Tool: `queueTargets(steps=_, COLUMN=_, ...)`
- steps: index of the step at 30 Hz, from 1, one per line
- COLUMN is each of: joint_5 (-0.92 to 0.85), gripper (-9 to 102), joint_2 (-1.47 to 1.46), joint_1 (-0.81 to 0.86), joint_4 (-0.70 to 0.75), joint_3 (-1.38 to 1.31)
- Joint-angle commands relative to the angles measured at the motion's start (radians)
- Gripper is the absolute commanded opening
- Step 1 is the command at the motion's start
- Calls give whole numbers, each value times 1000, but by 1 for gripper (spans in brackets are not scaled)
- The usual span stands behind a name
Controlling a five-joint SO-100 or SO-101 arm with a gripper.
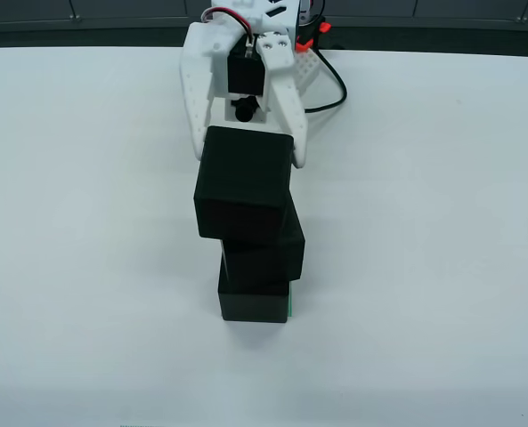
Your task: Stack 3 Blocks on the chosen place.
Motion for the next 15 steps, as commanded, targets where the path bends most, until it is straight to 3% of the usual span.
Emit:
queueTargets(steps=1, joint_5=6, gripper=24, joint_2=15, joint_1=-3, joint_4=-34, joint_3=-5)
queueTargets(steps=15, joint_5=-8, gripper=30, joint_2=15, joint_1=5, joint_4=-126, joint_3=52)
